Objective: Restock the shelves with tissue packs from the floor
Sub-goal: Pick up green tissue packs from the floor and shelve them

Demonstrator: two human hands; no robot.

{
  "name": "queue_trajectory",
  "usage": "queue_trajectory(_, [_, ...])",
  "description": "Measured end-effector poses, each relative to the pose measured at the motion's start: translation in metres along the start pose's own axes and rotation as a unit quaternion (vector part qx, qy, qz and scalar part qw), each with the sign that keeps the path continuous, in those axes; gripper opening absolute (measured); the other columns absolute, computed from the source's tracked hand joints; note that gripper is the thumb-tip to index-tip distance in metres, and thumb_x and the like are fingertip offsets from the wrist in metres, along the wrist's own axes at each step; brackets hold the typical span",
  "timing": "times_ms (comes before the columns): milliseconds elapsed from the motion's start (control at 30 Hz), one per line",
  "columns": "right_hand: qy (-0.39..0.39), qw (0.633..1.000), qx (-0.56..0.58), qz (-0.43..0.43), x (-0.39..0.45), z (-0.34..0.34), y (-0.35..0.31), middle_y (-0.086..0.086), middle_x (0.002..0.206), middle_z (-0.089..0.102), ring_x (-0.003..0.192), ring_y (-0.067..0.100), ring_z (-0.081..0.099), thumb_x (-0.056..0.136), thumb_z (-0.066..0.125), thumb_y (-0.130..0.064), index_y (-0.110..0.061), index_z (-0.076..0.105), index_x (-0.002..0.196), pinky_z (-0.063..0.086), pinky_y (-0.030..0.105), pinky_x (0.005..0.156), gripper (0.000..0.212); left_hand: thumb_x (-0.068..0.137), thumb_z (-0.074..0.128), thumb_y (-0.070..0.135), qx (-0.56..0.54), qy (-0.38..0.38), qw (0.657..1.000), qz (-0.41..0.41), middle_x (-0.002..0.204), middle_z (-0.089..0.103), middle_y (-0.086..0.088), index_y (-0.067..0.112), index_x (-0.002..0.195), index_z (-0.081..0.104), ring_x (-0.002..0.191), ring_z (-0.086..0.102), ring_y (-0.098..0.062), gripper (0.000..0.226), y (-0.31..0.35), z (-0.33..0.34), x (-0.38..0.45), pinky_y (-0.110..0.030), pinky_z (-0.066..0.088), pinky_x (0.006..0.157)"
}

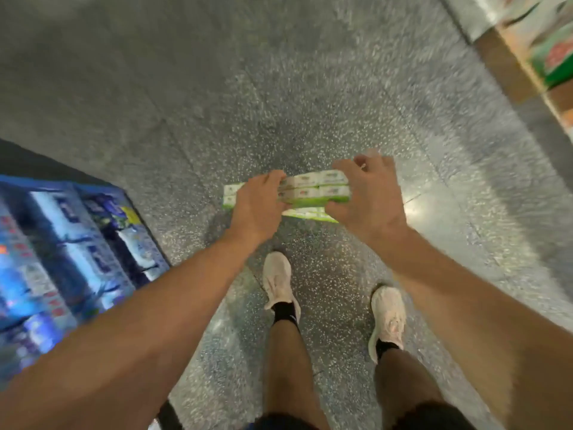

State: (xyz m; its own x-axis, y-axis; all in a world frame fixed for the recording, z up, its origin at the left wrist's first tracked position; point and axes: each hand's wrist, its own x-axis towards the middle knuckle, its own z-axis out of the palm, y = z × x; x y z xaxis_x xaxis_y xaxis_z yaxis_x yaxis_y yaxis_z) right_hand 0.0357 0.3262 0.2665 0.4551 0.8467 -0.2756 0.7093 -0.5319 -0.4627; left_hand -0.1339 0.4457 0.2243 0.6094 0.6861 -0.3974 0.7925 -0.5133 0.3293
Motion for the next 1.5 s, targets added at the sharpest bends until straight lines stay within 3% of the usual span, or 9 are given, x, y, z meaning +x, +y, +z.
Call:
queue_trajectory(133, [0.013, 0.994, -0.064, -0.083, -0.013, -0.111, -0.061, 0.007, 0.125, 0.047, 0.113, 0.032, 0.043, 0.069, 0.075, -0.053, -0.023, 0.057, 0.128, 0.043, 0.043, 0.095, 0.069, 0.087, 0.067, 0.035, 0.044, 0.094, 0.994, -0.024, 0.117, 0.061, -0.004, 0.022, 0.123, 0.050, 0.107, 0.055, -0.030, 0.043, 0.035, -0.114, -0.063, -0.040, 0.043, 0.090])
queue_trajectory(300, [0.080, 0.957, -0.173, -0.217, -0.059, -0.219, -0.181, 0.003, 0.132, 0.049, 0.125, 0.033, 0.036, 0.068, 0.074, -0.038, -0.032, 0.058, 0.121, 0.035, 0.051, 0.099, 0.055, 0.084, 0.063, 0.040, 0.088, 0.194, 0.976, -0.045, 0.112, 0.058, -0.002, 0.024, 0.120, 0.053, 0.109, 0.055, -0.029, 0.040, 0.056, -0.250, -0.180, -0.044, 0.038, 0.096])
queue_trajectory(433, [0.107, 0.921, -0.162, -0.337, -0.124, -0.254, -0.285, 0.003, 0.139, 0.047, 0.131, 0.034, 0.031, 0.072, 0.071, -0.040, -0.039, 0.049, 0.134, 0.028, 0.058, 0.101, 0.066, 0.083, 0.068, 0.039, 0.070, 0.273, 0.954, -0.102, 0.102, 0.054, -0.010, 0.016, 0.114, 0.057, 0.100, 0.051, -0.031, 0.040, 0.055, -0.341, -0.296, -0.042, 0.043, 0.087])
queue_trajectory(633, [0.138, 0.845, -0.072, -0.512, -0.243, -0.275, -0.429, 0.002, 0.121, 0.065, 0.122, 0.033, 0.053, 0.055, 0.084, -0.052, -0.031, 0.066, 0.120, 0.039, 0.058, 0.088, 0.070, 0.081, 0.055, 0.056, 0.134, 0.358, 0.898, -0.219, 0.100, 0.054, -0.008, 0.018, 0.114, 0.058, 0.096, 0.052, -0.032, 0.051, 0.029, -0.430, -0.505, -0.044, 0.045, 0.084])
queue_trajectory(767, [0.162, 0.777, -0.044, -0.607, -0.333, -0.267, -0.513, 0.002, 0.122, 0.063, 0.121, 0.030, 0.051, 0.060, 0.082, -0.050, -0.026, 0.063, 0.122, 0.038, 0.051, 0.086, 0.069, 0.082, 0.059, 0.053, 0.185, 0.426, 0.837, -0.290, 0.103, 0.055, -0.009, 0.018, 0.118, 0.057, 0.096, 0.052, -0.033, 0.050, 0.007, -0.441, -0.629, -0.045, 0.046, 0.083])
queue_trajectory(1067, [0.182, 0.641, 0.051, -0.744, -0.531, -0.181, -0.683, 0.007, 0.136, 0.055, 0.134, 0.032, 0.042, 0.060, 0.077, -0.026, -0.020, 0.058, 0.127, 0.028, 0.058, 0.105, 0.070, 0.079, 0.064, 0.038, 0.233, 0.512, 0.698, -0.442, 0.106, 0.057, -0.011, 0.014, 0.113, 0.058, 0.095, 0.051, -0.034, 0.042, -0.083, -0.429, -0.856, -0.048, 0.047, 0.078])
queue_trajectory(1233, [0.188, 0.640, 0.054, -0.743, -0.571, -0.133, -0.755, 0.009, 0.139, 0.053, 0.138, 0.035, 0.039, 0.060, 0.078, -0.020, -0.019, 0.058, 0.130, 0.016, 0.067, 0.111, 0.073, 0.076, 0.073, 0.033, 0.275, 0.497, 0.672, -0.475, 0.108, 0.057, -0.009, 0.015, 0.114, 0.060, 0.093, 0.051, -0.033, 0.044, -0.140, -0.452, -0.913, -0.043, 0.047, 0.077])
queue_trajectory(1400, [0.173, 0.616, 0.076, -0.764, -0.579, -0.081, -0.832, 0.012, 0.134, 0.056, 0.133, 0.039, 0.042, 0.066, 0.074, -0.004, -0.016, 0.061, 0.127, 0.020, 0.068, 0.109, 0.063, 0.077, 0.077, 0.029, 0.276, 0.490, 0.652, -0.508, 0.109, 0.058, -0.009, 0.014, 0.116, 0.062, 0.093, 0.052, -0.033, 0.045, -0.218, -0.460, -0.943, -0.042, 0.045, 0.079])
queue_trajectory(1500, [0.146, 0.627, 0.084, -0.761, -0.588, -0.053, -0.875, 0.011, 0.140, 0.054, 0.137, 0.039, 0.038, 0.065, 0.074, 0.002, -0.015, 0.060, 0.130, 0.016, 0.068, 0.111, 0.070, 0.082, 0.073, 0.031, 0.263, 0.494, 0.632, -0.536, 0.111, 0.058, -0.010, 0.013, 0.117, 0.062, 0.096, 0.051, -0.033, 0.040, -0.253, -0.465, -0.949, -0.042, 0.044, 0.080])
